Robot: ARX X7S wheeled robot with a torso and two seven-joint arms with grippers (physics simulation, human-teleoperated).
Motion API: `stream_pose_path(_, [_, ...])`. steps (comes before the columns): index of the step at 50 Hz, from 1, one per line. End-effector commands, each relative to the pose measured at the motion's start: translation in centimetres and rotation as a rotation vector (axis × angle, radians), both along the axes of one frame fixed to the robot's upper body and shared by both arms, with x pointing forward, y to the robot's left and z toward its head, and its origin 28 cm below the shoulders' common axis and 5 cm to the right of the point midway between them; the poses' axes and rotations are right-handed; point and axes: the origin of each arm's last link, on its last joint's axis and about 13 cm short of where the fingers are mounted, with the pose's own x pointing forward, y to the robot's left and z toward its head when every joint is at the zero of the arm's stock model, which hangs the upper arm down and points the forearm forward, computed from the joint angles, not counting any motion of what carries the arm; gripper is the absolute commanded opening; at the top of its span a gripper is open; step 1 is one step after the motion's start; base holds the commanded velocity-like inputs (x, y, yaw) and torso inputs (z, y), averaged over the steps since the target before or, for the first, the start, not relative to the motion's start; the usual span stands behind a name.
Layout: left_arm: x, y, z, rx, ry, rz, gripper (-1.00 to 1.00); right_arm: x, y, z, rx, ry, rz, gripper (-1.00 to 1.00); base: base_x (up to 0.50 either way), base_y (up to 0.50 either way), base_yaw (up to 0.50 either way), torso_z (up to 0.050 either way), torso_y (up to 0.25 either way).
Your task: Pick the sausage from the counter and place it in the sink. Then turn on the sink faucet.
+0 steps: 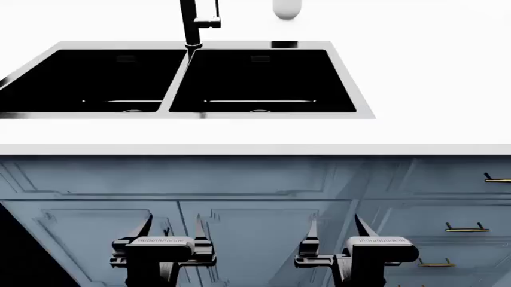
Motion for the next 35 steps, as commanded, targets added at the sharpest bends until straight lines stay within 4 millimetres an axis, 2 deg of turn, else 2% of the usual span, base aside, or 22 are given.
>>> stream_pose_path(1, [-0.01, 0.03, -0.01, -0.001, 0.003, 0.004, 1.0, 0.01, 0.03, -0.04, -0.004, 0.006, -0.004, 1.0, 0.0, 0.0, 0.0, 0.0, 0.0])
stream_pose_path(9, [-0.05, 0.1, 0.0, -0.006, 0.011, 0.007, 1.0, -0.08, 0.02, -0.1, -0.01, 0.013, -0.014, 1.0, 0.0, 0.0, 0.0, 0.0, 0.0])
stream_pose_path(35, [-0.04, 0.09, -0.06, -0.004, 0.019, 0.001, 1.0, -0.1, -0.01, -0.22, -0.016, 0.017, -0.018, 1.0, 0.0, 0.5, 0.0, 0.0, 0.0])
